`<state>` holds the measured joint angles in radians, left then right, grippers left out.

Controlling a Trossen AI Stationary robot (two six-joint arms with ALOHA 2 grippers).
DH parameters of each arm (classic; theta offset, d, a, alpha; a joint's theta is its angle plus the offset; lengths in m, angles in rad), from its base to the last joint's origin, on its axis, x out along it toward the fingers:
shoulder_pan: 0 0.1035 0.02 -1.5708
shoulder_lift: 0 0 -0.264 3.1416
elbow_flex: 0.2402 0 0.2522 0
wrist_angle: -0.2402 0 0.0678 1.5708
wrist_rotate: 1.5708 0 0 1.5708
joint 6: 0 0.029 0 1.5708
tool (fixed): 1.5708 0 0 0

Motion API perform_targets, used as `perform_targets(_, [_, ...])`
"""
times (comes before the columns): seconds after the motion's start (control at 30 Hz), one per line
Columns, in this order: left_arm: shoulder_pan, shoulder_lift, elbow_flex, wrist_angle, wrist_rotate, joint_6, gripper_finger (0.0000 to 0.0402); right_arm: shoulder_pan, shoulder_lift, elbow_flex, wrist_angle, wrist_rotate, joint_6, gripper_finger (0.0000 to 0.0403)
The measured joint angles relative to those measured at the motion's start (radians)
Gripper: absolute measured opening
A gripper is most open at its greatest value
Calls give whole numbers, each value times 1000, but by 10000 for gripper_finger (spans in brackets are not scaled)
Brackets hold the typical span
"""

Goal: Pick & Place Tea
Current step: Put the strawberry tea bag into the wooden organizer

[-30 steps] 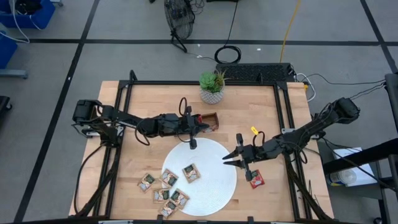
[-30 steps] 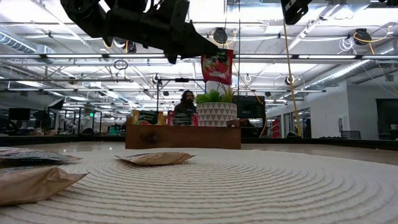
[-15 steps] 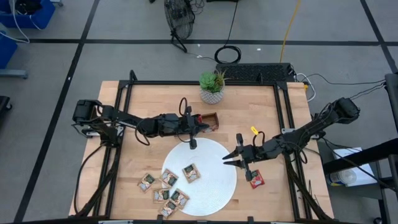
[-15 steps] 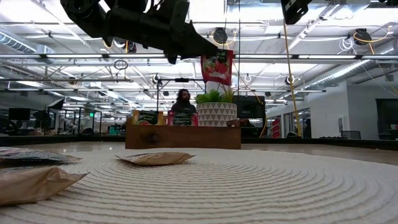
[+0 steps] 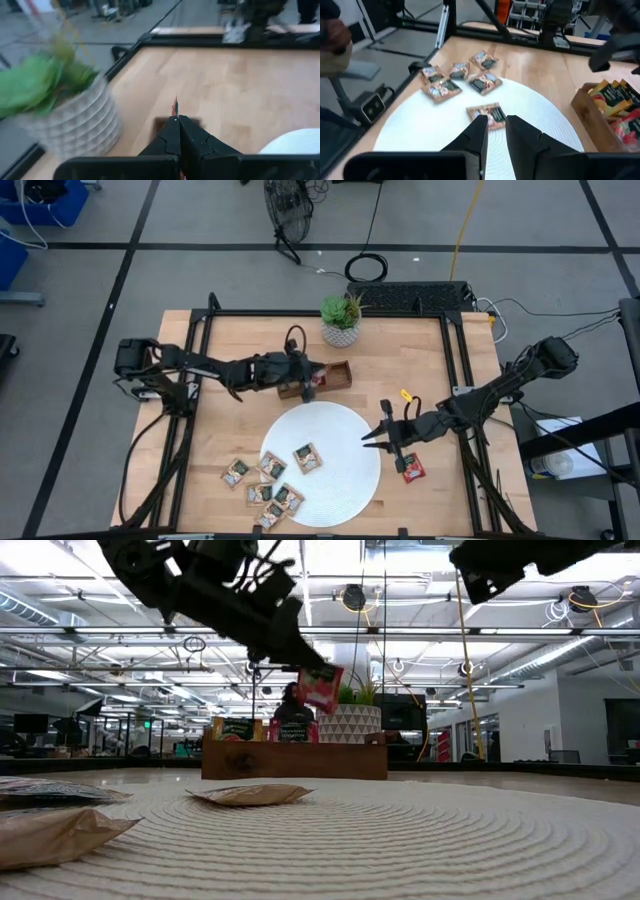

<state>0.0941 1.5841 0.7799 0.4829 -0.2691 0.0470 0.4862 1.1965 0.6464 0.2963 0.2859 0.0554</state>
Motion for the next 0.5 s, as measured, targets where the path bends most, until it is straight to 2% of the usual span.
perform_targets(0.13, [27,2,-62,59,-5,-16,0,0,0,-35,14,0,-39,54])
perform_targets(0.3, [38,2,-150,175,-2,15,0,-16,0,-113,115,1,-89,54])
perform_targets(0.4, [19,2,-166,232,7,35,0,-35,0,-151,186,1,-105,54])
perform_targets(0.5, [-3,2,-174,223,10,54,0,-54,0,-172,216,0,-113,54])
